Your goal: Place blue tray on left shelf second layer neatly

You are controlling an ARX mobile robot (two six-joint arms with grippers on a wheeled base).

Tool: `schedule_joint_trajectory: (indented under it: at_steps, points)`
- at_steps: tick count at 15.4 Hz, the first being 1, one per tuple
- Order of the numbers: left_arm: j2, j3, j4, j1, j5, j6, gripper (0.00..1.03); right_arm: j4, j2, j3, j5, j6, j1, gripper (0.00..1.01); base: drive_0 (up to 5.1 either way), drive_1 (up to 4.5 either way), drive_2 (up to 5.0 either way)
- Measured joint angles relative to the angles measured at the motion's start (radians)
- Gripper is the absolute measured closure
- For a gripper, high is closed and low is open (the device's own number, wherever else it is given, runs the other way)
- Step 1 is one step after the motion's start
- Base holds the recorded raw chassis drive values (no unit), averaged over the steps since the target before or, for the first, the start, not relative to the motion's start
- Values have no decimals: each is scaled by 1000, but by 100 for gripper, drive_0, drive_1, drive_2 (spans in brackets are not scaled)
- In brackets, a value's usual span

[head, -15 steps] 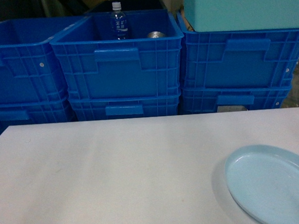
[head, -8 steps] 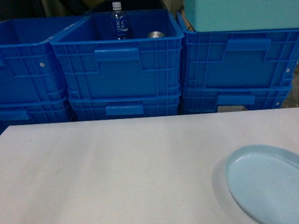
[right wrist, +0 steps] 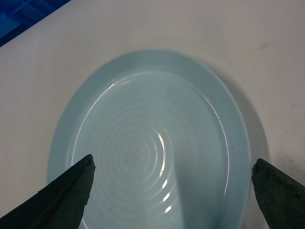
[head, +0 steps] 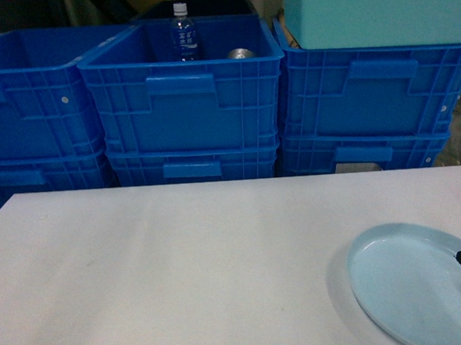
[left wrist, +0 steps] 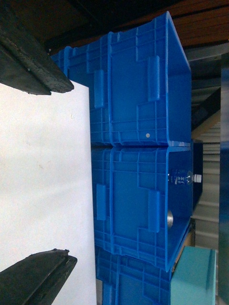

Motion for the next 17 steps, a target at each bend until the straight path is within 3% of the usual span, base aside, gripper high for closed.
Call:
schedule_joint_trajectory:
  at_steps: [4,13,17]
  points:
    - [0,0,0,0,0,0,5,18,27,-4,17,3,-2,3,0,0,0]
    - [0,0,0,0,0,0,5,69,73,-18,32,75,25,3,0,0,0]
    - [0,0,0,0,0,0,5,66,99,-14,69,68,16,45,0,0,0]
